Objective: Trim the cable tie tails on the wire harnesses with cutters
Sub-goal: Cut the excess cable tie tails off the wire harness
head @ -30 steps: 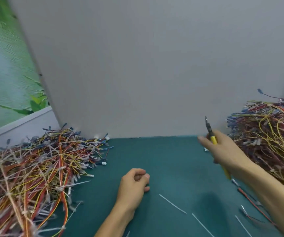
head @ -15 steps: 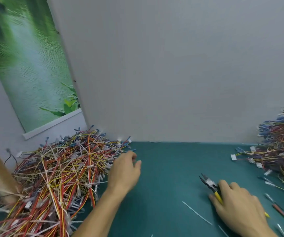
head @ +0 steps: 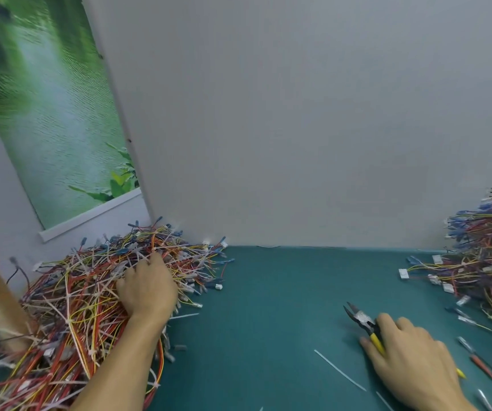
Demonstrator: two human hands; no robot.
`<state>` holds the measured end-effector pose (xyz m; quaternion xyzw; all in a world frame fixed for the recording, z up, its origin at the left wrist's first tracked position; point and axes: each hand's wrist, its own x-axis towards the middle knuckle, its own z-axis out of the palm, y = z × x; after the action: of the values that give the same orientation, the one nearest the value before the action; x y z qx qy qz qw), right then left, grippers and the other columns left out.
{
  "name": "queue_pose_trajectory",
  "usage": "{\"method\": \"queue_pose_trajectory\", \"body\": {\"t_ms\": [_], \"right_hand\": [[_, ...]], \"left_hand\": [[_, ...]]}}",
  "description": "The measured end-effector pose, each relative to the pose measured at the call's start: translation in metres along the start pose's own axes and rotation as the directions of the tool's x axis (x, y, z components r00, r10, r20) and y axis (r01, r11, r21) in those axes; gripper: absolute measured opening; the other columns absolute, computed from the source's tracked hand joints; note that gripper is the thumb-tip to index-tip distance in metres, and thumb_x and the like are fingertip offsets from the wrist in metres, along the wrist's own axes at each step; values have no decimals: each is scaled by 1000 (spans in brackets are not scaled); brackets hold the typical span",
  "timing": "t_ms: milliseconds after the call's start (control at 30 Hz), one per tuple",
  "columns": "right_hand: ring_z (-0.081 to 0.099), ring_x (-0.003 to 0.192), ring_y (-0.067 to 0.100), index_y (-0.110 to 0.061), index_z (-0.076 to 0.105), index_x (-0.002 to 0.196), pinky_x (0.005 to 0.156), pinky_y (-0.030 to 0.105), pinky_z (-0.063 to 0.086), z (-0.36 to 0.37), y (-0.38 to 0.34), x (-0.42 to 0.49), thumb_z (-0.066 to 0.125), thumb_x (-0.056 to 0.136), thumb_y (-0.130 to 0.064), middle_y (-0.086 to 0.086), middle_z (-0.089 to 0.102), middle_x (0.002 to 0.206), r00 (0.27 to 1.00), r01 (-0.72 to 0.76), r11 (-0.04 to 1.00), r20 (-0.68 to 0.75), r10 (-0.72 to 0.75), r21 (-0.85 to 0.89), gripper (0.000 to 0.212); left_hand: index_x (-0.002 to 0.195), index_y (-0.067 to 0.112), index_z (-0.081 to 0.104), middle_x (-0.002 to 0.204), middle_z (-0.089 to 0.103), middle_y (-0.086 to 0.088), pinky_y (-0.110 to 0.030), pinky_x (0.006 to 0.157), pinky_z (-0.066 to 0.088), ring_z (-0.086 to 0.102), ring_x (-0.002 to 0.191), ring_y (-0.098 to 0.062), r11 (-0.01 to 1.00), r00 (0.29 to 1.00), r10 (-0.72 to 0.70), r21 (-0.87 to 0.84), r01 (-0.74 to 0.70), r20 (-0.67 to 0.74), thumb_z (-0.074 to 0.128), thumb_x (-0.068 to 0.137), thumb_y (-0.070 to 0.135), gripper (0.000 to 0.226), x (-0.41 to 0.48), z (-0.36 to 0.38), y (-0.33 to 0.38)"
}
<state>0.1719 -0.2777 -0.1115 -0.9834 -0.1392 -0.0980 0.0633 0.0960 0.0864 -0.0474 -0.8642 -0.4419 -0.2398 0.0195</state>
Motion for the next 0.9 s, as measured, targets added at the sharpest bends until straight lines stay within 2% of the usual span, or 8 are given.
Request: {"method": "queue_pose_trajectory", "body": {"t_ms": [100,233,367,467,533,600,767,900], "right_hand": [[54,104,16,-34,31,95,71,32,34,1,0,0,27,91,-66,-8,39,89,1000,2,1000,-6,-2,3,33],[54,102,16,-34,30,94,71,32,34,1,0,1,28,91,-66,-9,39,89,1000,7,1000,-10,-6,17,32],[54,101,16,-34,30,93,71,32,34,2,0,1,28,91,-66,-9,40,89,1000,9,1000,-11,-9,29,32],[54,101,16,-35,32,94,72,31,35,1,-1,1,28,91,-66,-9,40,89,1000,8,1000,-13,-8,30,32],[54,104,15,-35,33,96,74,31,37,0,0,0,28,91,-66,-9,40,90,1000,5,1000,-14,-4,25,32],[53,106,15,-35,33,96,75,31,37,0,0,-1,28,91,-66,-9,40,91,1000,-2,1000,-3,2,19,32],[52,106,15,-34,31,94,76,32,36,-1,-1,2,28,91,-66,-8,39,92,1000,-2,1000,15,2,23,32],[52,104,15,-34,32,94,74,31,35,-3,-2,1,28,91,-66,-9,40,92,1000,-9,1000,21,8,21,33]], "left_hand": [[124,19,57,103,71,-2,-44,91,40,63,97,-26,994,997,10,-112,-19,-82,57,91,20,34,0,-3,0],[128,17,57,115,69,-5,-46,87,50,66,97,-29,959,979,60,-262,-111,-196,59,90,13,39,-2,-16,4],[123,17,62,112,69,-1,-39,85,54,68,87,-17,790,944,116,-547,-277,-310,63,88,9,35,-7,-33,14],[113,22,62,105,69,0,-41,79,58,67,78,-15,527,999,-47,-850,7,-20,64,89,12,26,-14,-29,23],[108,13,60,96,67,-11,-38,65,60,64,70,-20,157,929,-128,-917,366,348,63,91,10,18,-15,-26,28],[104,6,62,80,64,-11,-29,49,57,59,58,-18,-20,861,-171,-875,483,479,62,90,6,14,-14,-30,31],[88,19,65,80,73,-2,-24,56,56,66,60,-12,-72,968,-240,-996,54,70,66,86,4,15,-11,-47,30],[96,7,64,77,69,-4,-19,53,54,66,62,-12,16,949,-215,-971,240,231,64,87,-1,12,-23,-36,34]]}}
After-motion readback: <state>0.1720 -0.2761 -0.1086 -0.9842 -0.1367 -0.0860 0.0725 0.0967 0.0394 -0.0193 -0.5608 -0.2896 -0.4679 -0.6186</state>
